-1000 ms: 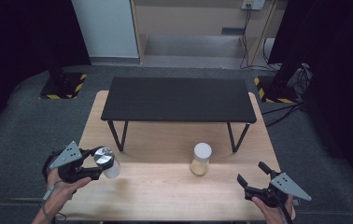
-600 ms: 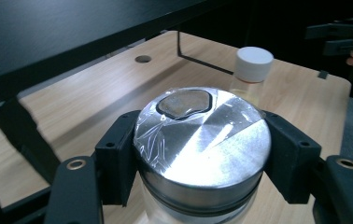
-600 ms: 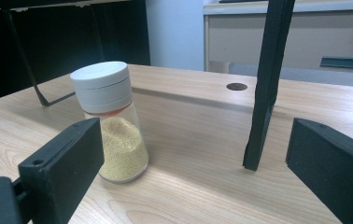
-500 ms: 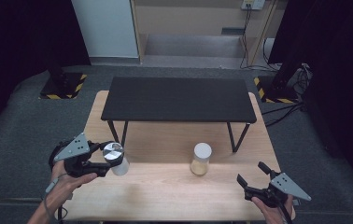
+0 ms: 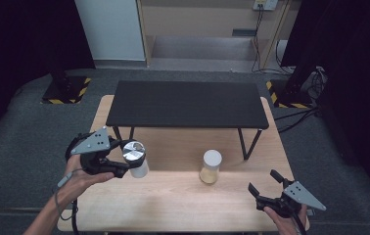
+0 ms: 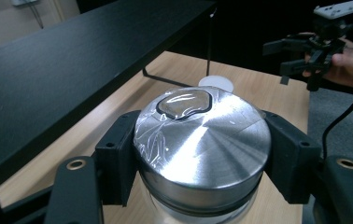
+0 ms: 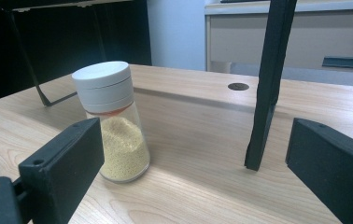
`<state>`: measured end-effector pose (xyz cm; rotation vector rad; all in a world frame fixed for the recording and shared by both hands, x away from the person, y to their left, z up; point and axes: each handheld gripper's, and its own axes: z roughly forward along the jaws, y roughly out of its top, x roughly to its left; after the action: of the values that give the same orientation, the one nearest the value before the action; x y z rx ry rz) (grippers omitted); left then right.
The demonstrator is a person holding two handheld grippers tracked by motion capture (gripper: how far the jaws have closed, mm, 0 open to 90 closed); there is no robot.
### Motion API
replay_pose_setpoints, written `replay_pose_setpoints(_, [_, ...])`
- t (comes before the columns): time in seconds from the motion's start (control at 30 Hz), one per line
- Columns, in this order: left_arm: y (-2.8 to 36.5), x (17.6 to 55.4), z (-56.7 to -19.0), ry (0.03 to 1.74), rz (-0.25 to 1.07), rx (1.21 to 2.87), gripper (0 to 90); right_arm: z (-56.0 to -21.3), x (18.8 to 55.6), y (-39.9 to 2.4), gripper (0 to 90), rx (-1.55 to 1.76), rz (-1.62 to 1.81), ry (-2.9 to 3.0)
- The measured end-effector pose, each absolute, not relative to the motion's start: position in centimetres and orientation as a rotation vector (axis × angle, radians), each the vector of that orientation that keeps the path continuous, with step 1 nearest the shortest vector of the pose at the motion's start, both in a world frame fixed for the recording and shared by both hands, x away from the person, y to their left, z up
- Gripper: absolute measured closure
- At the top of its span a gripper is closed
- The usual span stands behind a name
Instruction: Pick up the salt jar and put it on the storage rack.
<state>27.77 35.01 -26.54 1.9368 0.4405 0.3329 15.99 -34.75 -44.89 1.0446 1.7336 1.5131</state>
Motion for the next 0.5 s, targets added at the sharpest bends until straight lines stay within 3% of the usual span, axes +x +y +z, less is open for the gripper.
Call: replay_pose_setpoints(0.5, [33.9,31.1,-20.6,0.456,0.384,1.926,33.8,-44.9,16.1,-34.8,4.5,1.045,1.516,1.742])
